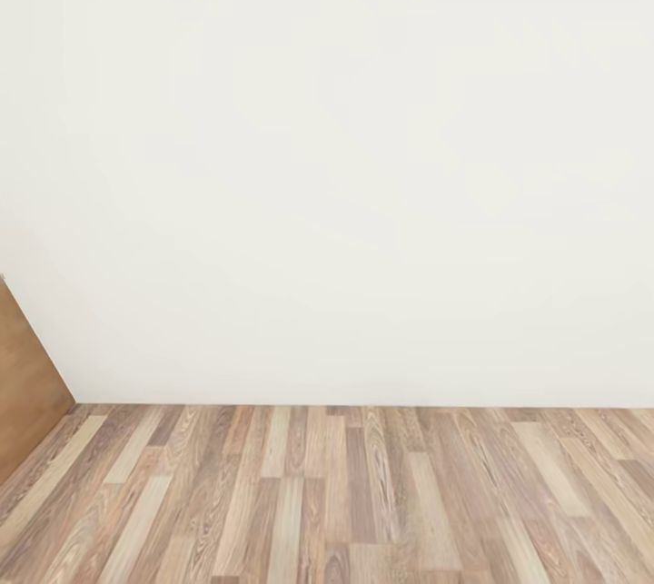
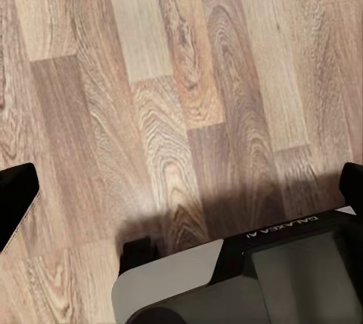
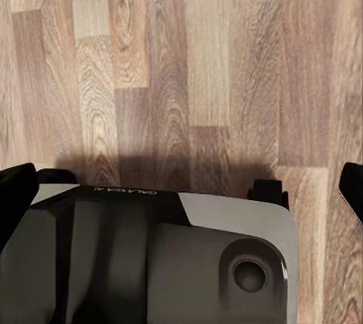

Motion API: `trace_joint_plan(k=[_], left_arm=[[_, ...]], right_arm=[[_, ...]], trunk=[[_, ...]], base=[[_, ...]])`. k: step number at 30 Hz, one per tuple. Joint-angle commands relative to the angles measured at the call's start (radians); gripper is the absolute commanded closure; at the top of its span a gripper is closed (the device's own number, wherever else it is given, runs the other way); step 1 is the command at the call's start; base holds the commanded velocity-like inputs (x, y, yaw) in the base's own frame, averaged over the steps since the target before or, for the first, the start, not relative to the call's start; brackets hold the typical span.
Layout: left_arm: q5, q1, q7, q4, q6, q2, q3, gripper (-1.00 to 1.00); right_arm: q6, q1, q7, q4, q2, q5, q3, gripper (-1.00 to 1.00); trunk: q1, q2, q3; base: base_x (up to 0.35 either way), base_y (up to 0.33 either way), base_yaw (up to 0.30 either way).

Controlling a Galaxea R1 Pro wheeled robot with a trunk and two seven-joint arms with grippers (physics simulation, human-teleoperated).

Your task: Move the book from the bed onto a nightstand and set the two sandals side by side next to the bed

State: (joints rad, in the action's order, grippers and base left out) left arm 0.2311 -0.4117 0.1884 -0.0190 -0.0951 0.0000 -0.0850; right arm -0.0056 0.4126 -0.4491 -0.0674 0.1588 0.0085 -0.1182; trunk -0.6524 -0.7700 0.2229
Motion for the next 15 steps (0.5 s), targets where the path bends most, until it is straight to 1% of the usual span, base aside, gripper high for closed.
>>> trace_joint_plan(k=[1, 15], left_arm=[[0.01, -0.001, 0.002, 0.001, -0.003, 0.0, -0.009, -1.0], [0.011, -0.001, 0.002, 0.001, -0.003, 0.0, -0.009, -1.0]], right_arm=[[-0.001, 0.002, -0.003, -0.003, 0.001, 0.001, -0.008, -1.0], [-0.001, 0.002, -0.005, -0.003, 0.005, -0.001, -0.011, -1.0]], trunk=[[-0.001, -0.001, 0.001], [-0.001, -0.001, 0.001]], base=[[0.331, 0.0, 0.0], [0.331, 0.0, 0.0]])
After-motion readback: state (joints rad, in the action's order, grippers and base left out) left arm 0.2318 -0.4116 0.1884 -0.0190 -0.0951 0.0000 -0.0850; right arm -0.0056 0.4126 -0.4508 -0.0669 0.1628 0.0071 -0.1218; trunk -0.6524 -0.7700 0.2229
